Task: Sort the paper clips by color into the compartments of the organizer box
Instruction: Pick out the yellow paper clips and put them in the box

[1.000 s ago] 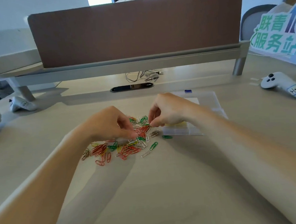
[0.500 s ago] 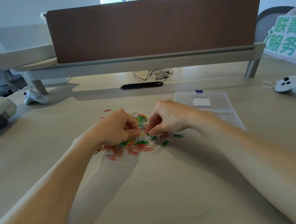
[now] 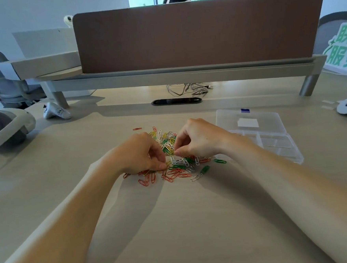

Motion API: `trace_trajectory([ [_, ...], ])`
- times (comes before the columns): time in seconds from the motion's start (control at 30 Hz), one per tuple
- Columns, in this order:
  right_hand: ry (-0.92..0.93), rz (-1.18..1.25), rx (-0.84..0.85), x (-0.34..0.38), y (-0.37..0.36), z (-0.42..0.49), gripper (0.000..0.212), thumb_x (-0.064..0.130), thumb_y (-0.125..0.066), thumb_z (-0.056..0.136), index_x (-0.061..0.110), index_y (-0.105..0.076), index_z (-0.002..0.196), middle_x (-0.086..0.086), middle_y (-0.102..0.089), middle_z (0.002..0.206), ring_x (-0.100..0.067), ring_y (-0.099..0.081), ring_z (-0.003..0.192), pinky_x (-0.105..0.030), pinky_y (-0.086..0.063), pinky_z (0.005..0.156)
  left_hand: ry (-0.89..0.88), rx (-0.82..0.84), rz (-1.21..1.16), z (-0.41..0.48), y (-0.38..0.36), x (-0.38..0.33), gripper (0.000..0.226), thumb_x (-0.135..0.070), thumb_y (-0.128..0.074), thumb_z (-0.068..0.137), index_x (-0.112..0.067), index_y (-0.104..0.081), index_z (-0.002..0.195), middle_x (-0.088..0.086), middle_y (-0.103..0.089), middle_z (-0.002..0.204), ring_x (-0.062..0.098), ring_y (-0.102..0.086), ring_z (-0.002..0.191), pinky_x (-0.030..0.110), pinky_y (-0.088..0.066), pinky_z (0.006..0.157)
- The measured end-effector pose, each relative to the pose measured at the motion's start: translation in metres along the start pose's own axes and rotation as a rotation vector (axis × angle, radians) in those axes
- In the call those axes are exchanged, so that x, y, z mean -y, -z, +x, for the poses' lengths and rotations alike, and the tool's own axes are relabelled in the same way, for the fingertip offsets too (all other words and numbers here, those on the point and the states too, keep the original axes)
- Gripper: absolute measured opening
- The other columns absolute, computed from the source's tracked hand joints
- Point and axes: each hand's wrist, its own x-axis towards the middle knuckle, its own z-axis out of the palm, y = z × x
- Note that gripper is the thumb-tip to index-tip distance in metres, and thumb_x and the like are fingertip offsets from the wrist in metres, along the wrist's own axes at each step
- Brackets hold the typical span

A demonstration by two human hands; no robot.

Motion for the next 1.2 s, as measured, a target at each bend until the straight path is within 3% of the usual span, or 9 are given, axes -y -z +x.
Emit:
trace_trajectory([
  [0.17,-0.007,-0.006,0.014,-0.002,-0.002,0.001,0.01,0.023,-0.074,0.083,0.018,-0.078,0.092,0.008,-0.072,0.084,0.001,-0.062,0.075,-0.02,-0.053,0.072,0.071,0.046,0.022,0.001,0.0,0.001,0.006,-0.028,-0.074,0.08,-0.025,-0.074,0.086,-0.007,-0.071,0.087,0.008,-0.064,0.082,0.019,-0.051,0.069],
  [0.27,-0.011,-0.004,0.015,-0.002,-0.002,0.001,0.009,0.023,-0.074,0.083,0.019,-0.078,0.091,0.012,-0.07,0.078,0.005,-0.06,0.07,-0.014,-0.048,0.065,0.07,0.064,0.029,0.0,-0.001,-0.001,0.006,-0.025,-0.071,0.082,-0.028,-0.071,0.077,-0.007,-0.07,0.081,0.008,-0.063,0.077,0.026,-0.054,0.072],
  [0.37,-0.021,0.01,-0.008,-0.004,0.002,0.001,0.006,0.024,-0.074,0.084,0.021,-0.077,0.087,0.019,-0.065,0.071,0.006,-0.058,0.066,-0.011,-0.041,0.059,0.067,0.036,0.019,0.002,-0.002,-0.002,0.008,-0.023,-0.07,0.083,-0.028,-0.07,0.076,-0.006,-0.07,0.083,0.01,-0.062,0.077,0.024,-0.051,0.068],
  [0.5,-0.035,0.027,-0.024,-0.007,0.01,-0.002,0.005,0.025,-0.074,0.084,0.022,-0.077,0.087,0.019,-0.066,0.074,0.004,-0.061,0.072,-0.012,-0.044,0.063,0.1,-0.022,-0.08,0.003,-0.001,-0.001,0.004,-0.023,-0.073,0.082,-0.019,-0.073,0.081,-0.005,-0.069,0.081,0.006,-0.058,0.071,0.015,-0.042,0.057],
  [0.73,-0.043,0.046,-0.042,-0.01,0.02,-0.004,0.009,0.024,-0.074,0.084,0.019,-0.077,0.091,0.013,-0.07,0.076,0.001,-0.063,0.069,-0.016,-0.051,0.066,0.115,-0.064,-0.302,0.004,-0.001,0.0,0.005,-0.011,-0.076,0.079,-0.015,-0.073,0.076,0.001,-0.068,0.062,0.003,-0.055,0.053,0.018,-0.046,0.059],
  [0.9,-0.08,0.091,-0.071,-0.016,0.036,-0.018,0.005,0.02,-0.073,0.085,0.017,-0.076,0.086,0.003,-0.072,0.072,-0.005,-0.064,0.061,-0.017,-0.051,0.059,0.052,-0.157,-0.448,0.006,-0.002,-0.012,0.007,-0.011,-0.078,0.076,-0.013,-0.075,0.082,0.003,-0.074,0.071,0.01,-0.065,0.063,0.021,-0.055,0.068],
  [1.0,-0.153,0.122,-0.095,-0.033,0.05,-0.035,0.005,0.017,-0.073,0.085,0.013,-0.075,0.083,0.002,-0.07,0.066,-0.003,-0.061,0.053,-0.014,-0.046,0.049,-0.03,-0.166,-0.483,0.016,0.002,-0.034,0.009,-0.01,-0.077,0.076,-0.011,-0.074,0.084,-0.001,-0.074,0.071,0.011,-0.069,0.065,0.018,-0.056,0.065],
  [1.2,-0.335,0.052,-0.088,-0.075,0.075,-0.064,0.006,0.022,-0.074,0.083,0.019,-0.075,0.078,0.005,-0.07,0.064,-0.001,-0.06,0.054,-0.018,-0.045,0.049,-0.175,-0.157,-0.398,0.06,-0.003,-0.085,0.009,-0.007,-0.077,0.076,-0.004,-0.073,0.084,0.006,-0.073,0.069,0.015,-0.07,0.061,0.021,-0.058,0.064],
])
